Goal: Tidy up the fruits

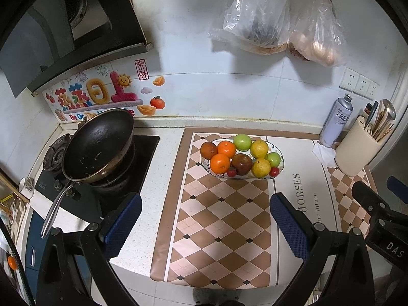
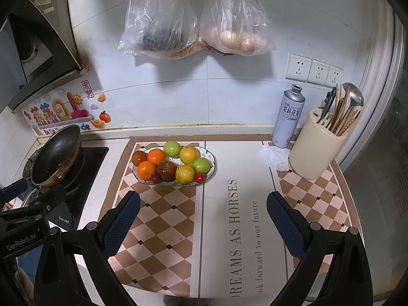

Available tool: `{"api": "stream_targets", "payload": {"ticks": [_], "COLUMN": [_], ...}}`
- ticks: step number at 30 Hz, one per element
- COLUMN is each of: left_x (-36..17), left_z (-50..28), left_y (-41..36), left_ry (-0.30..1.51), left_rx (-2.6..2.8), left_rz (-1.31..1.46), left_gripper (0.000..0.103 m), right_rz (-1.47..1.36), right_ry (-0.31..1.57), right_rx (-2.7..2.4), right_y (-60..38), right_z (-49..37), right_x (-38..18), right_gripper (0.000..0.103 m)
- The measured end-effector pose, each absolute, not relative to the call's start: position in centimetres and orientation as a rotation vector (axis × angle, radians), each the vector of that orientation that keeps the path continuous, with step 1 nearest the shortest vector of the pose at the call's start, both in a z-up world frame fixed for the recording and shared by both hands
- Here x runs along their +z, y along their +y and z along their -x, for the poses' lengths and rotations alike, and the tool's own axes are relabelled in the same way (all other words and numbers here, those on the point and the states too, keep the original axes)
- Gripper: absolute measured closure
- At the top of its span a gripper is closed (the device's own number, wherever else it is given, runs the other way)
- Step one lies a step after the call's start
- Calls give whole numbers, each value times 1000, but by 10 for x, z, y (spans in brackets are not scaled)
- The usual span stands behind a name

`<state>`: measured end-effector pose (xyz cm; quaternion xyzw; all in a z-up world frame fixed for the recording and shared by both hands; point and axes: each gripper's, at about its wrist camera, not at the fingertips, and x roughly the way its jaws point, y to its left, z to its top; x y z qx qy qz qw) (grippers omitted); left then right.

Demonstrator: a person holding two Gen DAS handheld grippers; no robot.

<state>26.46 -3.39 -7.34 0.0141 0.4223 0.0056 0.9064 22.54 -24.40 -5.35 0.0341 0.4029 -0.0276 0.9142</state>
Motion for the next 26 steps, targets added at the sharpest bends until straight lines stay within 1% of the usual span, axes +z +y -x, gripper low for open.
{"api": "stream_targets", "payload": {"ticks": [26], "left_x": [-67], "left_z": [-254], "left_y": [-33], "left_ry": [866], "left_rx": [12], "left_rz": [-16], "left_gripper": [0], "right_rz": [-62], "right_ry": [820], "right_rx": [-61], "right_y": [-241], "right_z": [-213], "right_x": [-43], "right_gripper": [2]}}
